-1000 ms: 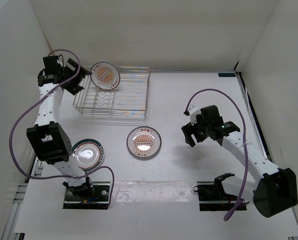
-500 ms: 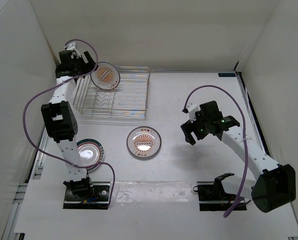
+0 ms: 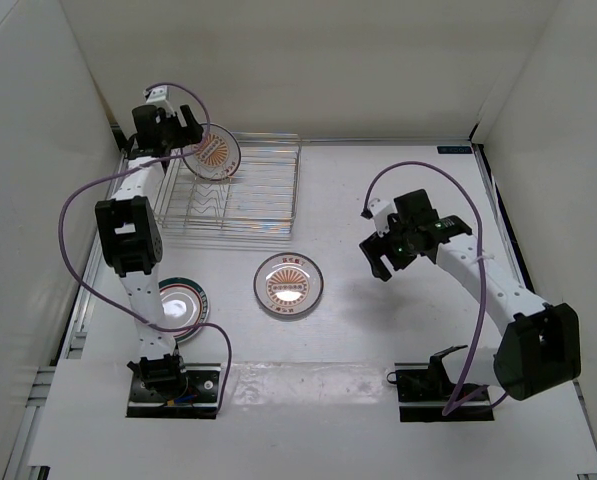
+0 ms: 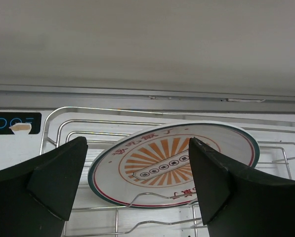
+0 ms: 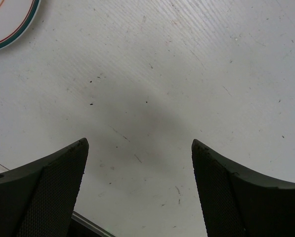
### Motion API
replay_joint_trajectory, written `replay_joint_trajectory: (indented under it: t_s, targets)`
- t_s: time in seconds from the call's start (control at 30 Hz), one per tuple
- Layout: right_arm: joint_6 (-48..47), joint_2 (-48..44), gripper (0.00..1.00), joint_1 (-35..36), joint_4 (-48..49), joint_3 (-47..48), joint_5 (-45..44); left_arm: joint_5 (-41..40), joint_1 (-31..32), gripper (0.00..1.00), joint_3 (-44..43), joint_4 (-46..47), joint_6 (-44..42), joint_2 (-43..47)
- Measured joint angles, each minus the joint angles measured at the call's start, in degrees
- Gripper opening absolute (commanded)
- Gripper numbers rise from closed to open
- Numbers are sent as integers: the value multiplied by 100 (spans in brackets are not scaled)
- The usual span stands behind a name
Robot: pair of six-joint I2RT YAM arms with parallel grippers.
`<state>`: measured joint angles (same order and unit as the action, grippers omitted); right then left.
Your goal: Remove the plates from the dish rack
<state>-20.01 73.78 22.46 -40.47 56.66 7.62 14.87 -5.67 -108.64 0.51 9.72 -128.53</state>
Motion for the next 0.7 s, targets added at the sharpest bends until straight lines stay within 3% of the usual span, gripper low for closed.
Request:
replay_joint_trajectory:
  t_s: [0.07, 0.2, 0.37, 0.7]
  targets:
    - [4, 55, 87, -13, -4, 26, -4, 66, -20, 92, 72, 175, -87, -17]
    - [4, 107, 87, -37, -11, 28, -17, 358, -68, 78, 291, 509, -195, -17]
    - [2, 133, 87, -39, -11, 37, -42, 798, -205, 45, 614, 1071, -120, -17]
    - [4, 133, 87, -63, -13, 57, -107, 1543, -365, 20, 859, 1373, 146, -17]
